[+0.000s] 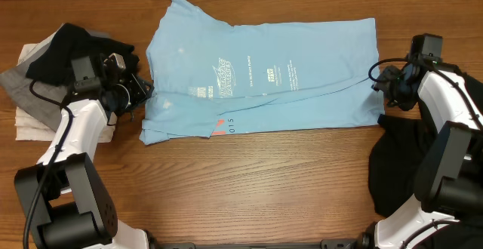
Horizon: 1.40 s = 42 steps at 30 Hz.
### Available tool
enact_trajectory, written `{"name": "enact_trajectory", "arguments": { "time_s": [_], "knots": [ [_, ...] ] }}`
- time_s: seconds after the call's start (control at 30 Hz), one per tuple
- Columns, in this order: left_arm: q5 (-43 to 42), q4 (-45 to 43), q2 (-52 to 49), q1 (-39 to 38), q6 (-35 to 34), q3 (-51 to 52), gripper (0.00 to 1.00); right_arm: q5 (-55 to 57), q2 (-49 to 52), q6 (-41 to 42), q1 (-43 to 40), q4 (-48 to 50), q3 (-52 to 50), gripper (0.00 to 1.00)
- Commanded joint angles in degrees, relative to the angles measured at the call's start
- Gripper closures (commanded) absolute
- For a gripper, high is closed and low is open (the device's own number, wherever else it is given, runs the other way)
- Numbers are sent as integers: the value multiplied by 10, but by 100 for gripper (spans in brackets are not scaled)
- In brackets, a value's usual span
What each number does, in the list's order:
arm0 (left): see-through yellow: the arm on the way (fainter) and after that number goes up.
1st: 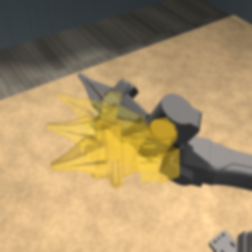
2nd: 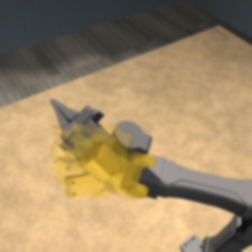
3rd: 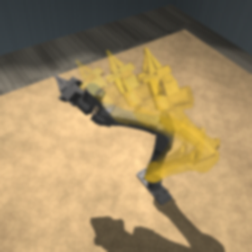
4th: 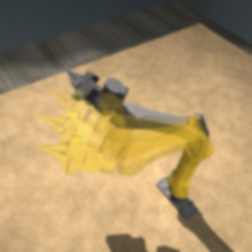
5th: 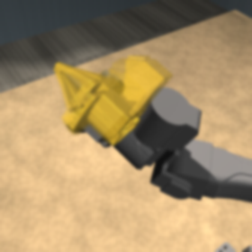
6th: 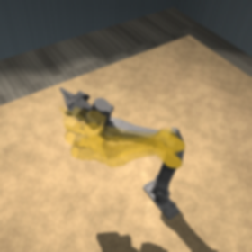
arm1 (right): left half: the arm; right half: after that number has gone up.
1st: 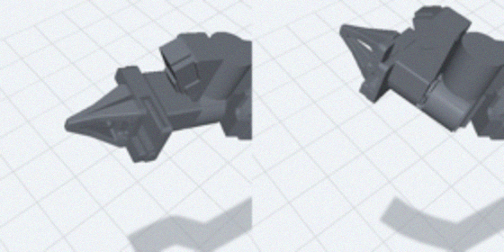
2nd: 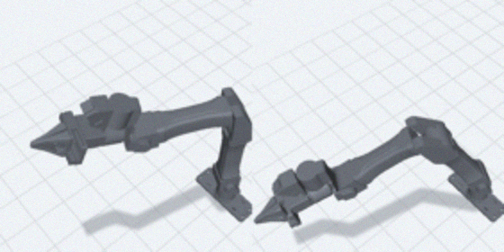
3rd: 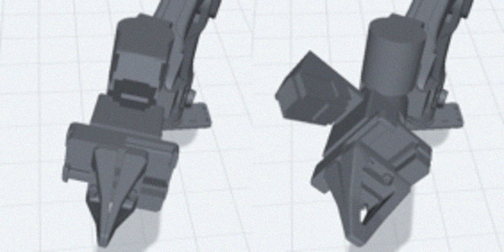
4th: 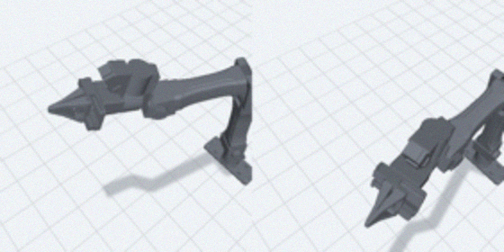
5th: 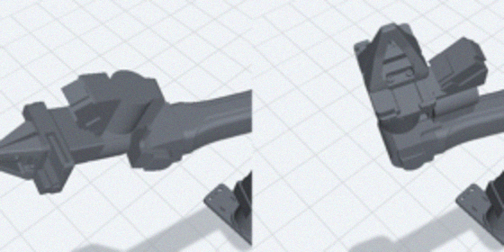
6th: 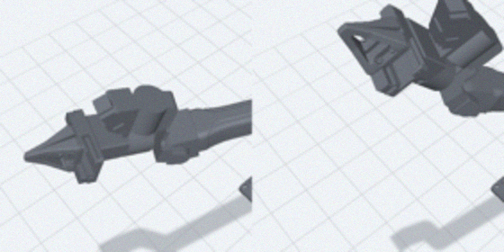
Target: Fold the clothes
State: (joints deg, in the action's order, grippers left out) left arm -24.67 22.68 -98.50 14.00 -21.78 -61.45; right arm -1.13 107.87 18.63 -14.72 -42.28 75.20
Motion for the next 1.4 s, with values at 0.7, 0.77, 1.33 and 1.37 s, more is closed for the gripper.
{"name": "enact_trajectory", "arguments": {
  "time_s": [0.7,0.77,1.33,1.37],
  "knots": [
    [48,169,-1,-135,66,-31,80,93,7,89,-112,-87,-105,77],
    [52,174,-1,-135,66,-31,79,39,6,87,-141,-99,-86,77],
    [72,179,-15,-137,66,-16,80,-189,-25,-125,-48,-97,-44,53],
    [71,175,-16,-137,66,-11,80,-186,-24,-127,-42,-92,-46,55]
  ]
}}
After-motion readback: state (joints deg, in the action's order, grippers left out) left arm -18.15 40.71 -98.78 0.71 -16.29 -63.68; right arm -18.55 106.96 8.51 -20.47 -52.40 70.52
